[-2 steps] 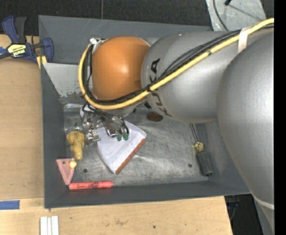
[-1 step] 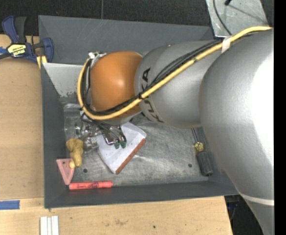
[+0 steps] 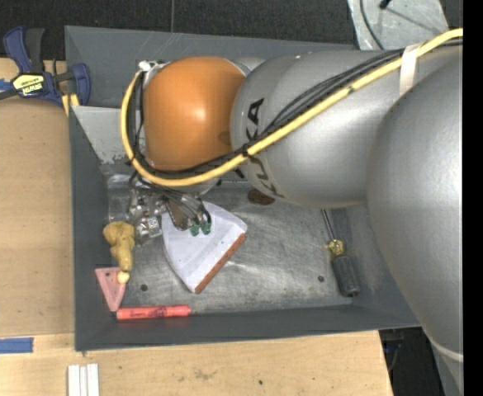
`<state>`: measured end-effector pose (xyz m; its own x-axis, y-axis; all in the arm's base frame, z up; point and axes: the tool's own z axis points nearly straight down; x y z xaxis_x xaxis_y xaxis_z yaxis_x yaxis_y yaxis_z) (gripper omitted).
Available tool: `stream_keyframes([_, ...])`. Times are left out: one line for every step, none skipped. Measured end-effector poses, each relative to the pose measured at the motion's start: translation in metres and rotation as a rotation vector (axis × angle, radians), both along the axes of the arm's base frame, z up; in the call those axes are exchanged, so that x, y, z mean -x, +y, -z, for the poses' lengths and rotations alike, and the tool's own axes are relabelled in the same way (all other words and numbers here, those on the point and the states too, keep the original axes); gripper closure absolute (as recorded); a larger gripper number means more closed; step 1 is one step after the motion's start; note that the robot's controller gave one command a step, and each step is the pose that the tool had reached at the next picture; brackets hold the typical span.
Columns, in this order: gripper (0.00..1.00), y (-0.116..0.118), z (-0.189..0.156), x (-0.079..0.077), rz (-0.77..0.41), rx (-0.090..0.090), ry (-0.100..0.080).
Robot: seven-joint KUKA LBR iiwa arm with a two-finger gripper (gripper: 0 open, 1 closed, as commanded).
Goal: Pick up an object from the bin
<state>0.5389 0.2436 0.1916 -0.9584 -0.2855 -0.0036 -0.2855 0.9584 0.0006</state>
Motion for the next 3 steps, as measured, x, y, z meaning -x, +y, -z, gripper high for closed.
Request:
stream_keyframes([1.00,0.000,0.000,0.000,0.000,0.000,0.000])
stream_keyframes([1.00,-0.016,0.000,0.016,-0.168,-0.001,-0.002])
stream_keyframes([1.00,-0.021,-0.044,0.009,-0.368,0.004,0.006])
